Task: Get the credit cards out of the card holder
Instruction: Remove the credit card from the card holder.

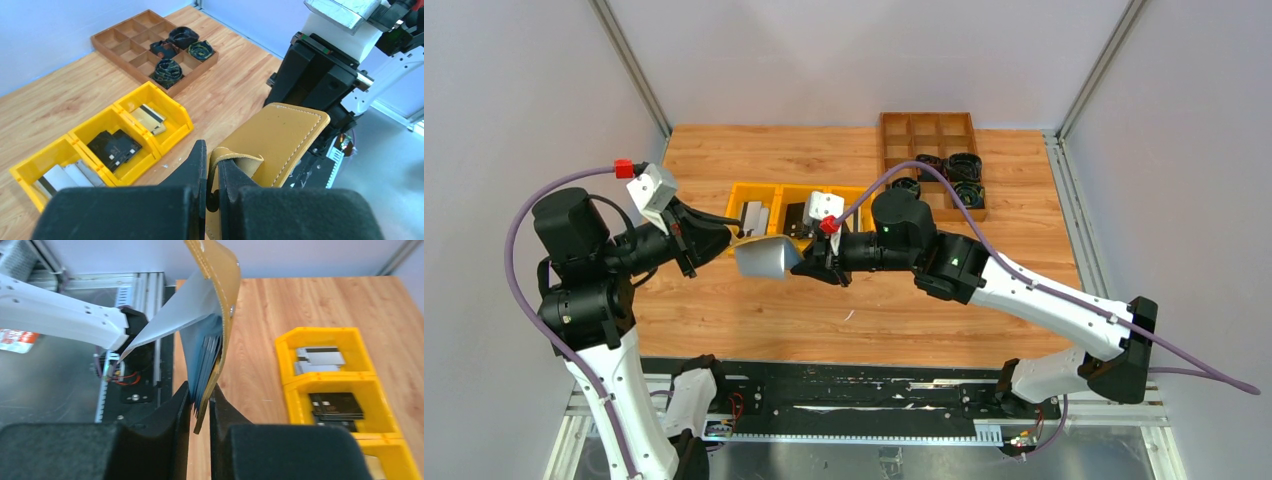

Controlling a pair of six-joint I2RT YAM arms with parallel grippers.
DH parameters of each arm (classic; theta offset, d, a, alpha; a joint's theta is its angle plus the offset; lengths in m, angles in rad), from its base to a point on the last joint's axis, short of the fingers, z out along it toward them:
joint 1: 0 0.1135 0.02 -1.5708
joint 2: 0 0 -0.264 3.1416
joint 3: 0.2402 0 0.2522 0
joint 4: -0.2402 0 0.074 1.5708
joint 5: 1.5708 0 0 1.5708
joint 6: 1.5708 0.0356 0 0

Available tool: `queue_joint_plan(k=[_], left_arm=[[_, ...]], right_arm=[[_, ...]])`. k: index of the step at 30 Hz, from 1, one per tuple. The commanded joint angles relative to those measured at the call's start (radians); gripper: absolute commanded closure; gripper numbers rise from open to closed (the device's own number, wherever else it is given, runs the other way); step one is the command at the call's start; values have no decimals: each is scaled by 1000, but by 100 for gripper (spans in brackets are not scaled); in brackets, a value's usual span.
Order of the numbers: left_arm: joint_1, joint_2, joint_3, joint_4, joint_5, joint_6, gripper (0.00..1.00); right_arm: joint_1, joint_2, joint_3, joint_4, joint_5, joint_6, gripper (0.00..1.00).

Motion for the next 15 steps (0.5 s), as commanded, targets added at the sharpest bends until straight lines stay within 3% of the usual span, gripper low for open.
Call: queue_joint_plan(k=[1, 5, 7, 9, 15], left_arm=[[-4, 6, 25, 8, 59, -40, 100], [-3, 9, 28, 8, 86, -58, 100], [-4, 12, 26, 8, 102, -66, 100], [-4, 13, 22, 8, 109, -70, 100], [-3, 9, 3, 10, 144, -87, 100]], right_arm=[[34, -38, 34, 84, 111, -80, 90], [49, -48, 36, 123, 154, -111, 91], [51, -48, 35, 164, 153, -107, 77], [54, -45, 33, 191, 160, -98, 72], [52, -44, -1, 302, 185, -41, 75]])
